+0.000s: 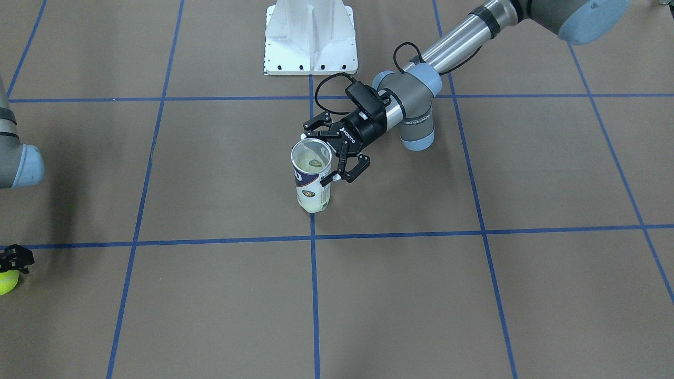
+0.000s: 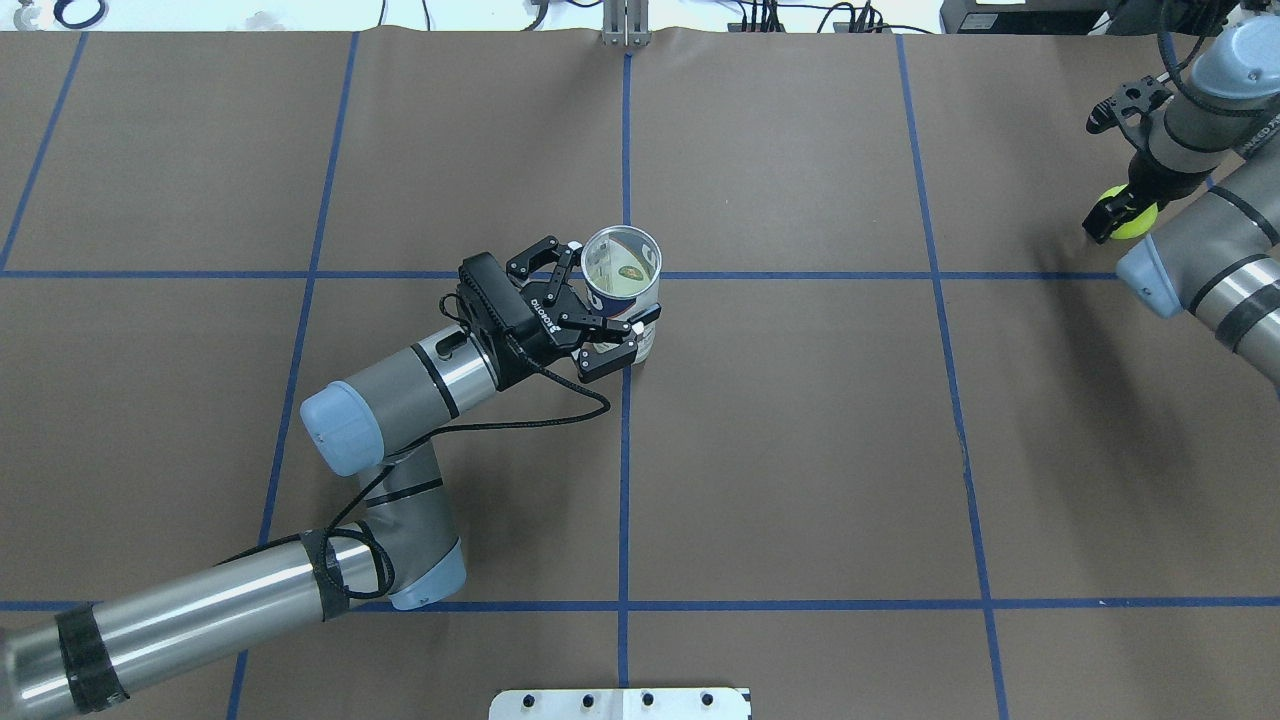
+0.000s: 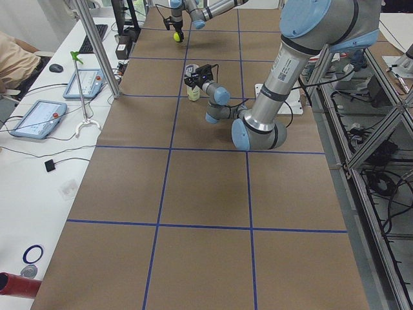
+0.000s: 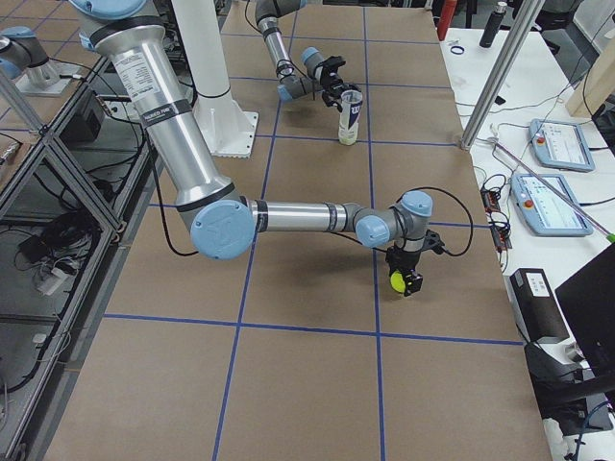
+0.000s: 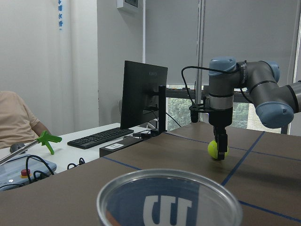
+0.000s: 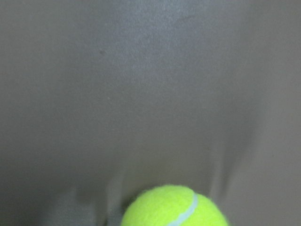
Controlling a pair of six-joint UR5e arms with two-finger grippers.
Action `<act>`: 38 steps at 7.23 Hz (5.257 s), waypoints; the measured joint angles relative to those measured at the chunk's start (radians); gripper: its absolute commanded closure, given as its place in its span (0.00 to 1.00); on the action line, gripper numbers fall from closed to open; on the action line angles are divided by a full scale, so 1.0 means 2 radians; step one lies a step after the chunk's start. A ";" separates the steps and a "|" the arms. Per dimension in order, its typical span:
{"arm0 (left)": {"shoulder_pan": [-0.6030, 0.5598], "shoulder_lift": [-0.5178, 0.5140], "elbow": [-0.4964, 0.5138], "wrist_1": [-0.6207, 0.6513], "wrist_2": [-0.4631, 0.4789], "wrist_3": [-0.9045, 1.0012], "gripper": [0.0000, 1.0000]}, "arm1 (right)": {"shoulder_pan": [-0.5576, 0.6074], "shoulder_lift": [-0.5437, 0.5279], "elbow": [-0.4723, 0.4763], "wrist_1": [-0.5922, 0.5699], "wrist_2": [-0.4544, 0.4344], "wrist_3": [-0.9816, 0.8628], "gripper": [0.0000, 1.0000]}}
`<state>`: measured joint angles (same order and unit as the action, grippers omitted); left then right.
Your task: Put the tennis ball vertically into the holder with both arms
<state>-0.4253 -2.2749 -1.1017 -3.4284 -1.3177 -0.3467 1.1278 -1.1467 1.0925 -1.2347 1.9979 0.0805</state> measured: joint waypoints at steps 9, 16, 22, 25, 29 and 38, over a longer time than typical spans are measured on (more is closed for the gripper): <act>0.001 0.000 0.001 0.000 0.001 0.000 0.01 | -0.024 0.031 0.157 -0.006 0.090 0.300 1.00; 0.003 0.000 0.002 0.005 0.001 0.000 0.01 | -0.184 0.205 0.344 -0.299 0.015 0.598 0.83; 0.004 -0.001 0.002 0.008 0.001 0.000 0.01 | -0.243 0.277 0.320 -0.346 -0.043 0.637 0.08; 0.004 -0.001 0.002 0.008 0.001 0.000 0.01 | -0.247 0.279 0.310 -0.336 -0.052 0.635 0.02; 0.004 -0.001 0.002 0.008 0.001 0.000 0.01 | -0.244 0.280 0.309 -0.335 -0.052 0.622 0.01; -0.017 0.023 -0.033 0.008 -0.041 0.000 0.01 | -0.019 0.097 0.297 -0.274 0.081 0.226 0.01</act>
<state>-0.4585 -2.2283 -1.1684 -3.4132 -1.4005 -0.3467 1.0889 -0.9530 1.6870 -1.7818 2.1599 0.5334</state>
